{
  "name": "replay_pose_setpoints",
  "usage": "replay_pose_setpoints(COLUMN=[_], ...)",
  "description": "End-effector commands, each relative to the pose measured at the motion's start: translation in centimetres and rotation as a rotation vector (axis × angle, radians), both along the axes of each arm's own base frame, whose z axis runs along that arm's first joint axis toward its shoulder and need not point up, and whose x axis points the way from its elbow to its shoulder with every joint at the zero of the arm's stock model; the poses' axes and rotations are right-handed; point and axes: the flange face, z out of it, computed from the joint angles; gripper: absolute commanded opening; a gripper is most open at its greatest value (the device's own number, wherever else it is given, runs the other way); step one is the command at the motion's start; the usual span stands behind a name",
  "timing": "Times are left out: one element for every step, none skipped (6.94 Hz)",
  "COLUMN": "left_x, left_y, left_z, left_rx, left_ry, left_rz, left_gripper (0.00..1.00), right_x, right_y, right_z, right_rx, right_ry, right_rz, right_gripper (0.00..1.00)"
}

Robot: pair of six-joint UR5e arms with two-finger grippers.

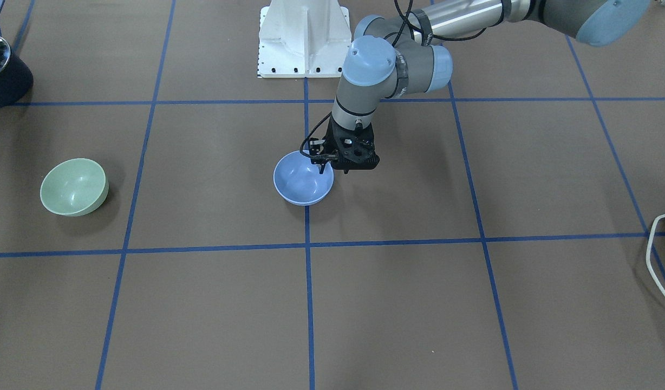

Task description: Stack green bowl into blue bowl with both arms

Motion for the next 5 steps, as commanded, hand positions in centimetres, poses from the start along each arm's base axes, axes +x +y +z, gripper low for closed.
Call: replay_pose_setpoints(left_x=[-5.5, -11.4, -17.9, -25.0, -32.6], left_y=[-1.0, -2.4, -4.8, -7.4, -9.4], left_z=[0.2, 2.5, 6.2, 10.7, 15.7], left_rx=[0.028, 0.050, 0.094, 0.119, 0.163], left_ry=[-0.006, -0.013, -0.024, -0.035, -0.051], left_rz=[0.047, 0.079, 0.125, 0.154, 0.183], left_gripper=[0.99, 0.99, 0.99, 0.99, 0.99], right_x=[0.1, -0.2, -1.1, -1.2, -1.9], right_y=[0.0, 0.0, 0.1, 0.1, 0.3], right_z=[-0.2, -0.3, -0.8, -1.2, -2.1], right_rx=[0.003, 0.009, 0.016, 0.026, 0.044], right_ry=[-0.002, -0.003, -0.004, -0.006, -0.012], right_rz=[0.001, -0.006, -0.020, -0.023, -0.037], right_gripper=[1.00, 1.00, 1.00, 1.00, 1.00])
